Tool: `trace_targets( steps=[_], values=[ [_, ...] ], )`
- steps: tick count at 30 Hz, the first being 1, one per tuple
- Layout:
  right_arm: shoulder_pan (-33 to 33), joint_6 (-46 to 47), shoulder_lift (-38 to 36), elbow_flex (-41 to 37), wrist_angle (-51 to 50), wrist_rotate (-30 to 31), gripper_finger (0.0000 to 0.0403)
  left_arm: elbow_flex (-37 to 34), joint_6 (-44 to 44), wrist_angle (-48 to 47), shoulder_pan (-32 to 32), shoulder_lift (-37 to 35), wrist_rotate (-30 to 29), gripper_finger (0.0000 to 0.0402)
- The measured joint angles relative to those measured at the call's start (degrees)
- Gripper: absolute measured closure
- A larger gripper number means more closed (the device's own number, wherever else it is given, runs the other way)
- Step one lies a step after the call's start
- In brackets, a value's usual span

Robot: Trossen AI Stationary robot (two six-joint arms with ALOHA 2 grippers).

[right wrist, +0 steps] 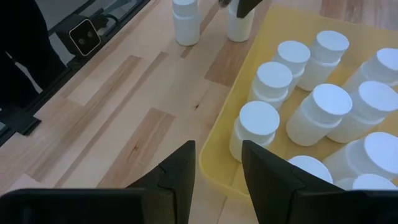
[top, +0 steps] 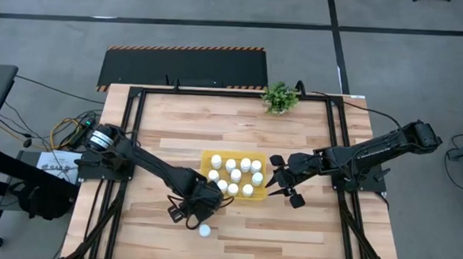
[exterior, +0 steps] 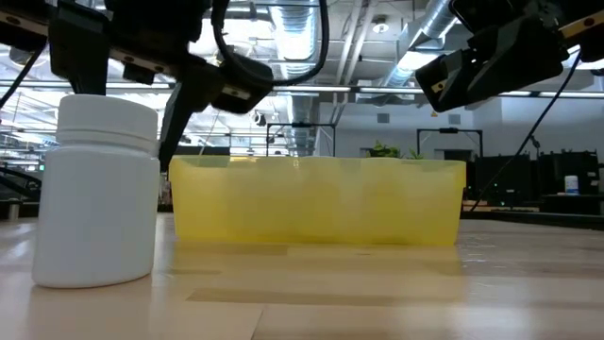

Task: Pick and place pill bottles into a basket
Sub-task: Put the white pill bottle into the yellow bin

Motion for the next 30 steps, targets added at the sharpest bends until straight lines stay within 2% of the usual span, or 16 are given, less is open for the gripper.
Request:
trace_targets(
  steps=[7,18,30],
  values=[
    [0.0,0.1,0.0,0.0,0.4,0.0,0.0278,2.8,-0.5,-5.0,0.0,-1.7,-2.0,0.0245],
    [0.0,0.5,0.0,0.0,0.9,0.0,0.0278,14.5,3.9,-17.5,2.3,-1.7,-8.8,0.0246],
    [-0.1,0.5,0.0,0.0,2.2,0.0,0.0278,18.9,6.4,-19.3,5.8,-1.8,-12.0,0.0246]
  ],
)
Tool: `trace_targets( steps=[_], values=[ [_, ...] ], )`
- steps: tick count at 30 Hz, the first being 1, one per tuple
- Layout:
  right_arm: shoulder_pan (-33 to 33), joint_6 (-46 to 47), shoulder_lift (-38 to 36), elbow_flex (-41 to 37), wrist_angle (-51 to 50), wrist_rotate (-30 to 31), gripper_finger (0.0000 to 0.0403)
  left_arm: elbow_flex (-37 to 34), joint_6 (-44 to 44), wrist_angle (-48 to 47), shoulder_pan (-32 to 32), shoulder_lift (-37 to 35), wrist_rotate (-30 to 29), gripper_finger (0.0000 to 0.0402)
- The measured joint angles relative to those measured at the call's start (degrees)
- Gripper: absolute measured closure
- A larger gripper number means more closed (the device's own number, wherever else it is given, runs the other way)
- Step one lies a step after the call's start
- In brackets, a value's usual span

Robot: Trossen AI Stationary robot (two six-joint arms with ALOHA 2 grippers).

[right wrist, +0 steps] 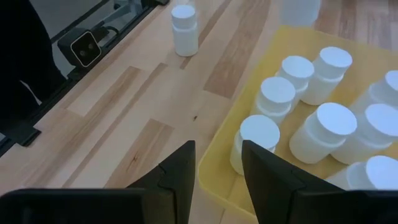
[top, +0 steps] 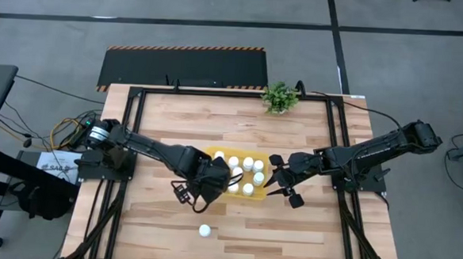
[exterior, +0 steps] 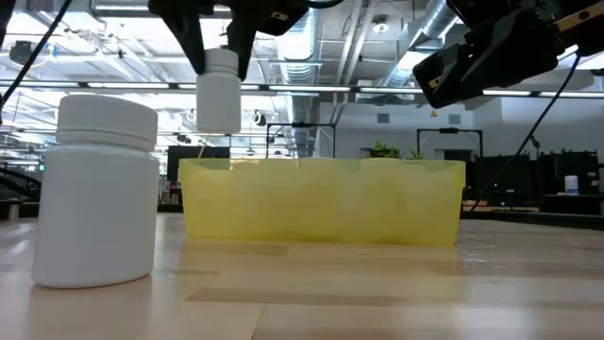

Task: Pick and place pill bottles into a basket
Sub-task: Put the white pill bottle into the yellow bin

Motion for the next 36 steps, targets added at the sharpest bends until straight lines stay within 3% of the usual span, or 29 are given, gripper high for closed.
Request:
trace_targets(
  steps=[9,36],
  values=[
    [0.0,0.0,0.0,0.0,-0.1,0.0,0.0278,-0.2,1.4,0.4,2.6,0.3,-0.1,0.0246],
    [0.0,-0.6,0.0,0.0,-0.9,0.0,0.0278,-10.4,2.1,11.4,6.0,0.5,7.4,0.0246]
  ],
)
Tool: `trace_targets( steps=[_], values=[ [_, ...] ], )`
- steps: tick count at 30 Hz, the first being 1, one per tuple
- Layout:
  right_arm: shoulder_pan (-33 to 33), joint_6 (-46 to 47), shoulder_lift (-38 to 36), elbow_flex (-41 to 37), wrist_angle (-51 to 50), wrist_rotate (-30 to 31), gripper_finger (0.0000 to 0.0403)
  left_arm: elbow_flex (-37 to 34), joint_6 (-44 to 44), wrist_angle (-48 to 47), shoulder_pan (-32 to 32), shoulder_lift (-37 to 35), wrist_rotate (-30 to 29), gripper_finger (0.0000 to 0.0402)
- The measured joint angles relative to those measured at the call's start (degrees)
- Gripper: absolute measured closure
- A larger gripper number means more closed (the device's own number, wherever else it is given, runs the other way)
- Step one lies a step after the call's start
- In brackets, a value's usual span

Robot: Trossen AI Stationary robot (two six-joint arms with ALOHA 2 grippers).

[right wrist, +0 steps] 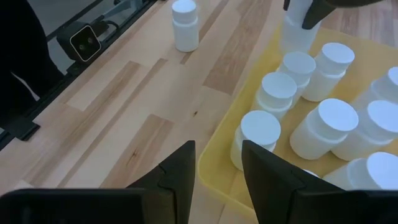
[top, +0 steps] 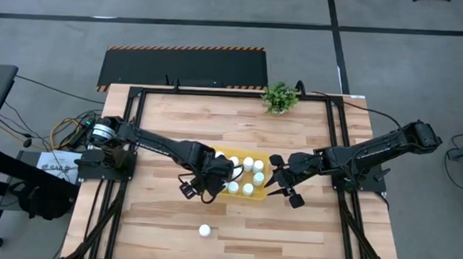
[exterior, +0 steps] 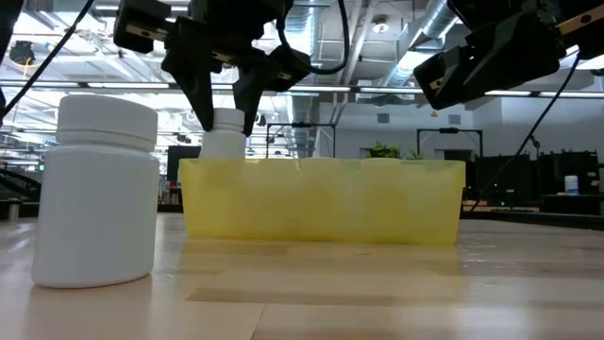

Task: Pick and place pill bottles into a basket
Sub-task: Put the white pill bottle into the yellow bin

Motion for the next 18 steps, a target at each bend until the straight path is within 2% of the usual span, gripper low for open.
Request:
trace_targets(
  steps=[18],
  values=[
    [-2.3,0.1,0.0,0.0,0.0,0.0,0.0278,0.0,1.4,1.6,0.6,2.0,1.1,0.0246]
  ],
)
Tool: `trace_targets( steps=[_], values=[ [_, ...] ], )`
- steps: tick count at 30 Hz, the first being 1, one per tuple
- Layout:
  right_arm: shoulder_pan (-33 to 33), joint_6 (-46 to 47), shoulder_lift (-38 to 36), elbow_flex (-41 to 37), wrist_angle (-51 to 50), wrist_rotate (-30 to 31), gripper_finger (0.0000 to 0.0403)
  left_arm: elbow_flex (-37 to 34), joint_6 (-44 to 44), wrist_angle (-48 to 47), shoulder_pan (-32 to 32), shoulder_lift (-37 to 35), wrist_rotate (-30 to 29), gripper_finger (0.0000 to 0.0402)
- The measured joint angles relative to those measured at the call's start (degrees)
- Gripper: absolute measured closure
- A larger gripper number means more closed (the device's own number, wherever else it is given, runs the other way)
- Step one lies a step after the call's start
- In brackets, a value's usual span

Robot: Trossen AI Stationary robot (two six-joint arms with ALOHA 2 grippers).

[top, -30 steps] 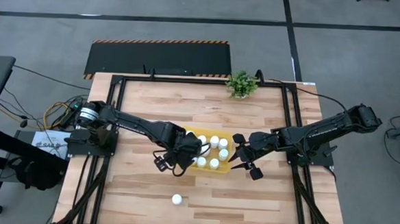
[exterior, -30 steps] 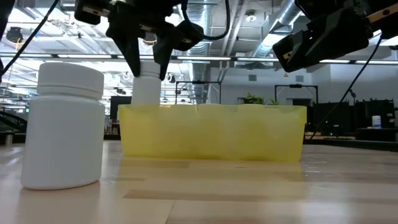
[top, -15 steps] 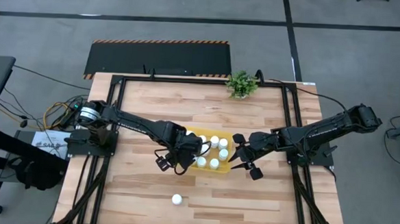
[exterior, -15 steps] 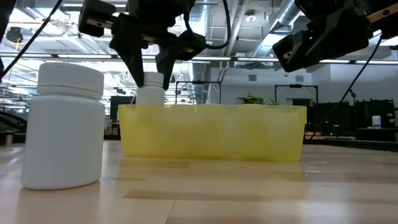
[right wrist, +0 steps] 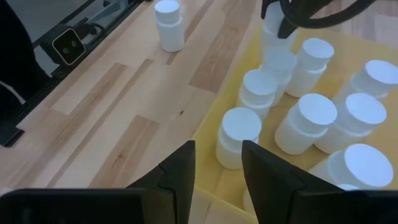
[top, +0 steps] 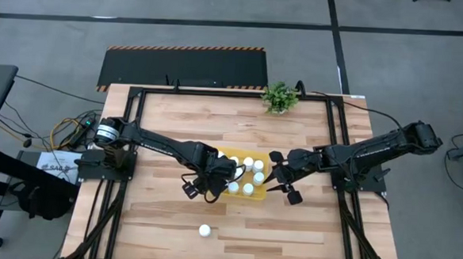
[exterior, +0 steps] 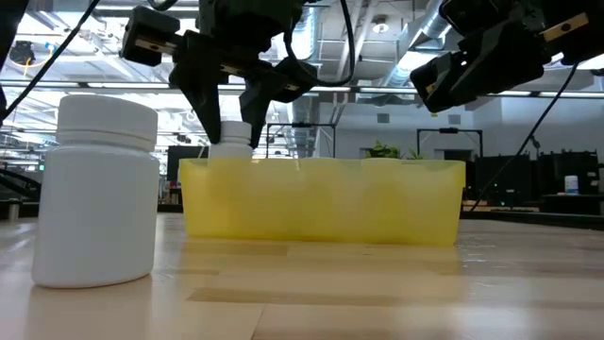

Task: Pick and place pill bottles into a basket
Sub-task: Put the white pill bottle into the yellow bin

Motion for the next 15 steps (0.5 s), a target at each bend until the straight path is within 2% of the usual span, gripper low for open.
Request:
trace_targets(
  steps=[15],
  values=[
    [-0.3,0.0,0.0,0.0,0.0,0.0,0.0278,0.0,-0.7,-0.8,0.5,0.0,-0.1,0.023]
  ],
)
